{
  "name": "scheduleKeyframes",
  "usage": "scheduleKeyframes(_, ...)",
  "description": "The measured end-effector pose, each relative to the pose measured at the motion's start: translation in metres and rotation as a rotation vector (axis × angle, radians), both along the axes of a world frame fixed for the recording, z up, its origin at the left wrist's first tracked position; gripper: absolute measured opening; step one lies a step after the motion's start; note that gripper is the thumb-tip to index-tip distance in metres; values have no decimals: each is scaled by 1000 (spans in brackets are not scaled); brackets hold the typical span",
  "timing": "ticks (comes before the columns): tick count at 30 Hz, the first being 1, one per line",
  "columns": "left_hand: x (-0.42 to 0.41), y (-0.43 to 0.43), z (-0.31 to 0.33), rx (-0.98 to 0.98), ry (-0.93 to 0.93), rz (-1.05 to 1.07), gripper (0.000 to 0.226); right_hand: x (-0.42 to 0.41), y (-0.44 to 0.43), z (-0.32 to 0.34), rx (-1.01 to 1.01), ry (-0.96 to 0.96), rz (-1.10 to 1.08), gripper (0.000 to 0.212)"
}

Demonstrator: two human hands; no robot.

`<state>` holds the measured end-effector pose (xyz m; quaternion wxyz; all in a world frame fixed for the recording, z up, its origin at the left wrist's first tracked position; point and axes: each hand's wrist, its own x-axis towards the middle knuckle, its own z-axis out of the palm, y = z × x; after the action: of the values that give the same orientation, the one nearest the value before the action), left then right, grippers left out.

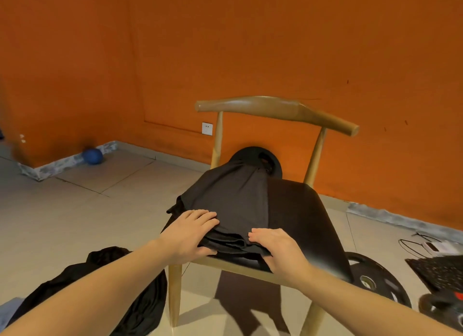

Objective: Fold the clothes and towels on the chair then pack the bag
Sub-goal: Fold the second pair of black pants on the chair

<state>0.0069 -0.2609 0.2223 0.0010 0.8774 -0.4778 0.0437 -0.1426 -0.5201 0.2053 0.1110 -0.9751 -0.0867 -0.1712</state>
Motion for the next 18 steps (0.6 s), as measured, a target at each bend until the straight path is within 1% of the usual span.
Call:
scheduleKeyframes(4, -23, -4, -6, -24, -137, -29, 73, -20, -7, 2, 47, -32, 3, 40)
scheduleKeyframes(6, -36, -7, -14, 2, -169, -33, 64, -35, -11, 6, 88, 26, 5, 37)
scheduleKeyframes(9, -55, -13, -20, 8, -209, -39, 47, -56, -19, 5, 100, 108, 2, 38)
scheduleKeyframes(11, -67, -16, -18, -42, -210, -45, 35, -66, -22, 1, 88, 83, 30, 39)
scheduleKeyframes(14, -81, -20, -7, -84, -131, 7, 23, -74, -23, -8, 70, 71, 66, 50)
scheduleKeyframes(17, -93, -25, 5, -81, -97, -6, 22, -73, -20, -20, -74, 52, 96, 74)
scheduleKeyframes(18, -97, -27, 8, -66, -81, -6, 22, -71, -19, -23, -121, 40, 88, 76)
